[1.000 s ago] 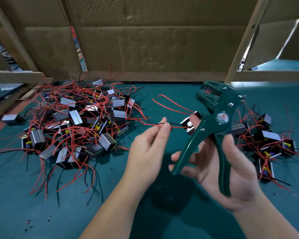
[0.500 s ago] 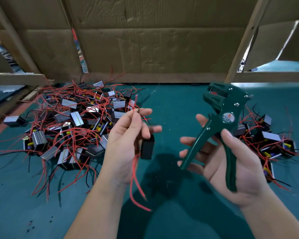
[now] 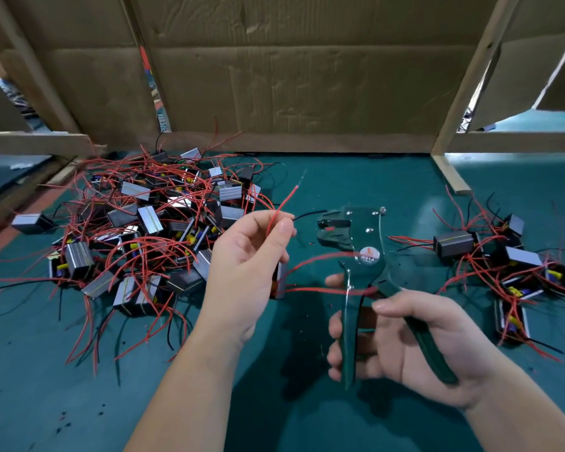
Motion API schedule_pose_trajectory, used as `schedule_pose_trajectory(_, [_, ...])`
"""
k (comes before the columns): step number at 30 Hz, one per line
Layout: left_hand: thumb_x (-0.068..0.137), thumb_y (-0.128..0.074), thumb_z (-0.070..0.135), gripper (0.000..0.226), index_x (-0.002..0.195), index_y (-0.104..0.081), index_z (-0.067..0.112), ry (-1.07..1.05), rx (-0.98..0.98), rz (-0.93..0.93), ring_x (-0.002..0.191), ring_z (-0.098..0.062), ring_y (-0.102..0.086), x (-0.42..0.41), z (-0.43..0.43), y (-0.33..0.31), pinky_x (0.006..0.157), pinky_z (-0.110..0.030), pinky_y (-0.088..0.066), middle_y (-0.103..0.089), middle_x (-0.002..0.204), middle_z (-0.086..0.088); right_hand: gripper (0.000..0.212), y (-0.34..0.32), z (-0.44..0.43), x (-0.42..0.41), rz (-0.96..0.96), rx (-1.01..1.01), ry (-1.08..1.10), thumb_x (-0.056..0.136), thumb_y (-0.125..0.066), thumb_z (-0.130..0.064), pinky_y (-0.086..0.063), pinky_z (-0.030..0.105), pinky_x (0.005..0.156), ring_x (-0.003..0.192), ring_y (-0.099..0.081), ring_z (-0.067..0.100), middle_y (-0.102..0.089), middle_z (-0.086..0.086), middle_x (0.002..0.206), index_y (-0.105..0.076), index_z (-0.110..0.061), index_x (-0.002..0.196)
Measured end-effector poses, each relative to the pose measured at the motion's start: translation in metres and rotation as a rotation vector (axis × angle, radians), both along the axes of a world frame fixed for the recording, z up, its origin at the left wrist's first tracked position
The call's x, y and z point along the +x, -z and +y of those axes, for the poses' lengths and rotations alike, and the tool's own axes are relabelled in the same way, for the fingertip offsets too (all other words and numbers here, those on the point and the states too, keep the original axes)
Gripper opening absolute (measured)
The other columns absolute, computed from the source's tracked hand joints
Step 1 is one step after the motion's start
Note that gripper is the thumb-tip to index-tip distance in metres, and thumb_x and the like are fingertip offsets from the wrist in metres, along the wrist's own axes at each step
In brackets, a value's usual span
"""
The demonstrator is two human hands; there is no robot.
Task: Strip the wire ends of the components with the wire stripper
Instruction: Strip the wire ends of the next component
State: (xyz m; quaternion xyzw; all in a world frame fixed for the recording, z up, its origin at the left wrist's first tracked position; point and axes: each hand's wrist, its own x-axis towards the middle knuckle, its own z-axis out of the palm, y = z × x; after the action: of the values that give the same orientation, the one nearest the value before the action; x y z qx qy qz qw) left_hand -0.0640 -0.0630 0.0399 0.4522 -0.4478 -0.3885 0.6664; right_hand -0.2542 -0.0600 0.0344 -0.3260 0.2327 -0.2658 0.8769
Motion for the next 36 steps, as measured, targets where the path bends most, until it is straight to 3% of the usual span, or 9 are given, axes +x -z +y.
schedule_pose_trajectory(5, [0.091, -0.059, 0.007, 0.019, 0.083, -0.07, 0.019, -0.022, 0.02, -0.018, 0.054, 0.005, -0.052, -0.005, 0.002, -0.001, 0.058, -0.01, -0.044, -0.061, 0.058, 0.017, 0.048, 0.003, 0.006, 0.006, 0.01, -0.062, -0.053, 0.068, -0.072, -0.015, -0.049, 0.057, 0.076, 0.079, -0.061, 0.043, -0.059, 0.03, 0.092, -0.061, -0.002, 0.112])
schedule_pose_trajectory(7, [0.091, -0.06, 0.015, 0.023, 0.076, -0.074, 0.024, -0.016, 0.078, -0.008, 0.045, -0.003, -0.046, -0.006, 0.003, -0.002, 0.044, -0.02, -0.044, -0.051, 0.05, 0.014, 0.044, 0.002, 0.008, 0.008, -0.045, -0.064, -0.062, 0.069, -0.074, -0.016, -0.049, 0.057, 0.077, 0.08, -0.062, 0.043, -0.06, 0.029, 0.093, -0.062, -0.004, 0.11])
schedule_pose_trajectory(10, [0.086, -0.063, 0.024, 0.02, 0.071, -0.074, 0.031, -0.029, 0.103, 0.019, 0.039, -0.007, -0.037, -0.006, 0.004, -0.004, 0.036, -0.022, -0.038, -0.044, 0.048, 0.01, 0.054, 0.001, 0.008, 0.007, -0.119, -0.051, -0.079, 0.074, -0.072, -0.017, -0.048, 0.056, 0.08, 0.082, -0.062, 0.042, -0.061, 0.027, 0.094, -0.057, -0.004, 0.125])
schedule_pose_trajectory(16, [0.069, -0.069, 0.034, 0.013, 0.07, -0.073, 0.022, -0.044, 0.064, 0.021, 0.043, -0.005, -0.04, -0.005, 0.002, -0.002, 0.045, -0.018, -0.036, -0.05, 0.047, 0.012, 0.057, 0.001, 0.007, 0.006, -0.145, -0.065, -0.102, 0.078, -0.069, -0.018, -0.047, 0.056, 0.081, 0.083, -0.061, 0.042, -0.06, 0.027, 0.096, -0.052, -0.004, 0.13])
schedule_pose_trajectory(23, [0.076, -0.069, 0.02, 0.005, 0.073, -0.071, 0.017, -0.052, 0.016, 0.022, 0.06, -0.001, -0.051, -0.004, -0.001, 0.002, 0.062, -0.011, -0.045, -0.059, 0.061, 0.007, 0.045, 0.001, 0.009, 0.005, -0.083, -0.131, -0.111, 0.078, -0.071, -0.02, -0.05, 0.052, 0.075, 0.076, -0.062, 0.041, -0.06, 0.027, 0.089, -0.059, -0.006, 0.118])
schedule_pose_trajectory(27, [0.084, -0.067, 0.012, 0.014, 0.072, -0.071, 0.017, -0.077, 0.018, -0.002, 0.061, -0.007, -0.047, -0.005, -0.001, 0.003, 0.06, -0.011, -0.042, -0.054, 0.061, 0.001, 0.045, 0.001, 0.01, 0.005, -0.043, -0.119, -0.067, 0.073, -0.077, -0.024, -0.051, 0.051, 0.071, 0.071, -0.062, 0.04, -0.061, 0.027, 0.084, -0.062, -0.007, 0.112])
schedule_pose_trajectory(32, [0.086, -0.065, 0.011, 0.012, 0.076, -0.067, 0.016, -0.097, -0.019, 0.014, 0.045, 0.001, -0.037, -0.007, 0.0, 0.001, 0.044, -0.009, -0.035, -0.045, 0.048, 0.013, 0.047, -0.001, 0.01, 0.006, -0.048, -0.111, -0.06, 0.07, -0.079, -0.026, -0.052, 0.052, 0.072, 0.071, -0.063, 0.039, -0.062, 0.026, 0.084, -0.063, -0.007, 0.11])
schedule_pose_trajectory(36, [0.084, -0.066, 0.013, 0.008, 0.076, -0.069, 0.017, -0.076, -0.027, 0.009, 0.055, 0.002, -0.046, -0.007, 0.001, 0.003, 0.057, -0.009, -0.041, -0.055, 0.055, 0.014, 0.046, -0.003, 0.011, 0.005, -0.041, -0.107, -0.058, 0.07, -0.08, -0.027, -0.053, 0.052, 0.07, 0.069, -0.063, 0.039, -0.062, 0.026, 0.083, -0.063, -0.007, 0.109])
